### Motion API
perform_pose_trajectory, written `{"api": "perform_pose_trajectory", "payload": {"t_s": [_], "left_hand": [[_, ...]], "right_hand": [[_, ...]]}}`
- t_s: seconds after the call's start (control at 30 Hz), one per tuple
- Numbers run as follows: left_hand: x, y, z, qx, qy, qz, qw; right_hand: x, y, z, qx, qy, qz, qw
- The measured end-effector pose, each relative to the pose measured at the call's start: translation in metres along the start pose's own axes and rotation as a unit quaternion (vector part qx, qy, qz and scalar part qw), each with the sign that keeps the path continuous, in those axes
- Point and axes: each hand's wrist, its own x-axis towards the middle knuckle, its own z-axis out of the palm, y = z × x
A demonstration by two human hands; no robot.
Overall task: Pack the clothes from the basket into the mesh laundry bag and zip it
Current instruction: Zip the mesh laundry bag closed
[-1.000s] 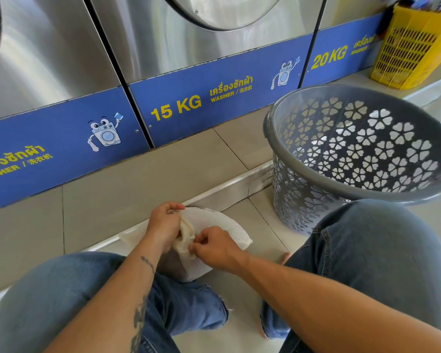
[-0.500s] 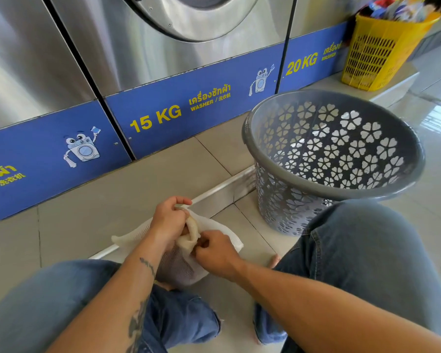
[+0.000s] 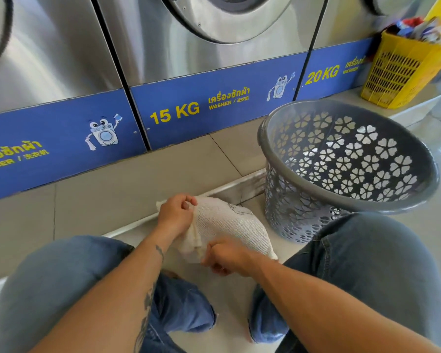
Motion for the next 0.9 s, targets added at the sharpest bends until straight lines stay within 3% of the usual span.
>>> {"api": "perform_pose_trajectory", "payload": {"t_s": [0.07, 0.17, 0.23, 0.37, 0.53, 0.6, 0.7, 0.9], "left_hand": [[0.0, -0.018, -0.007, 0.086, -0.013, -0.027, 0.996], [0.001, -0.046, -0.014, 0.159, -0.06, -0.09, 0.981], [0.005, -0.058, -0.017, 0.114, -0.067, -0.154, 0.979], [0.024, -0.071, -0.018, 0.024, -0.075, -0.246, 0.966], [0.033, -0.092, 0.023, -0.114, -0.197, -0.282, 0.932], [0.036, -0.103, 0.038, -0.078, -0.232, -0.285, 0.927], [0.041, -0.107, 0.041, 0.002, -0.226, -0.246, 0.942], [0.024, -0.071, 0.027, 0.094, -0.114, -0.145, 0.978]], "right_hand": [[0.005, 0.007, 0.008, -0.057, -0.024, 0.013, 0.998], [0.022, 0.001, -0.005, -0.078, 0.12, -0.027, 0.989], [0.038, -0.006, -0.025, -0.107, 0.207, -0.022, 0.972], [0.075, -0.001, -0.06, -0.185, 0.214, 0.078, 0.956], [0.114, 0.039, -0.067, -0.03, 0.175, 0.149, 0.973], [0.127, 0.065, -0.065, 0.014, 0.148, 0.144, 0.978], [0.123, 0.063, -0.058, -0.024, 0.153, 0.122, 0.98], [0.089, 0.034, -0.041, -0.135, 0.228, 0.049, 0.963]]}}
